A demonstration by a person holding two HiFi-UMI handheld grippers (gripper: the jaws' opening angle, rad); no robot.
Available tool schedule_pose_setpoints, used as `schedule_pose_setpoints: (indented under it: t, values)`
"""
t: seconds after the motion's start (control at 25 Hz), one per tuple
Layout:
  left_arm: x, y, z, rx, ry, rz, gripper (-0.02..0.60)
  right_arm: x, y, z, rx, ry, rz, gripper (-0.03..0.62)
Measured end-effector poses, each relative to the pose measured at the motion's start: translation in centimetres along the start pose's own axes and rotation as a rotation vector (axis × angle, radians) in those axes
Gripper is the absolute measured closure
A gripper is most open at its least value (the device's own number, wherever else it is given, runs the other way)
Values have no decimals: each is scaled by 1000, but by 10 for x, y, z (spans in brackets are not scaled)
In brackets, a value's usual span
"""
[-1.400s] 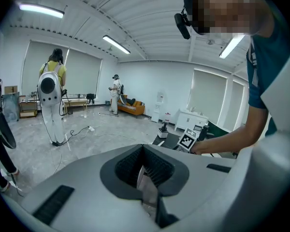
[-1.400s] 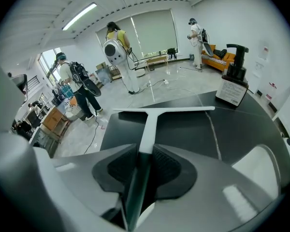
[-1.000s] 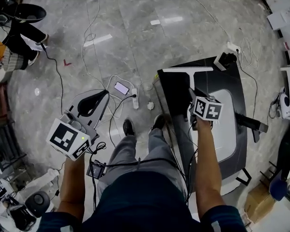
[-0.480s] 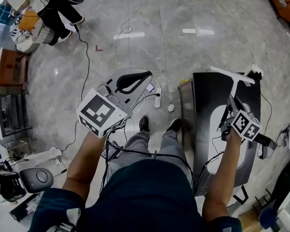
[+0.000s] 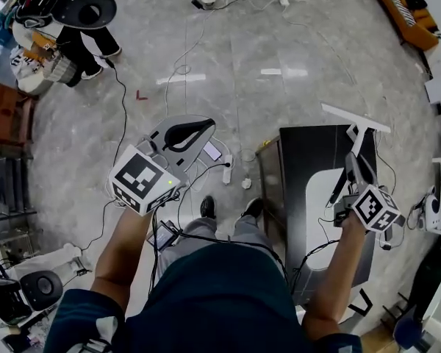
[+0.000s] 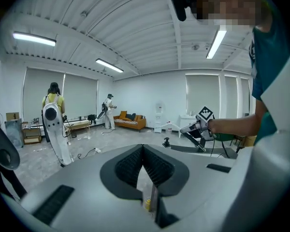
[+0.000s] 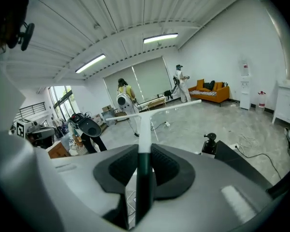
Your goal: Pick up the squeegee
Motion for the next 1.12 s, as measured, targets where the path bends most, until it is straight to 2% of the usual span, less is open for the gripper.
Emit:
schedule_pose_setpoints:
  t: [0.56, 1.12]
  values:
    - [10, -35, 0, -1, 39, -50, 577, 40, -91, 51, 29, -50, -208, 499]
    - [26, -49, -4, -28, 83, -109, 575, 53, -143, 86, 27, -98, -338, 499]
Point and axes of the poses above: the fingertips, and each gripper's own axes: y forward along the fingers, z to its left, x out of its top, the point moved 9 cm from there along -y, backward along the fingers, and after that the axes turned 9 degrees about z, right-handed, at the moved point
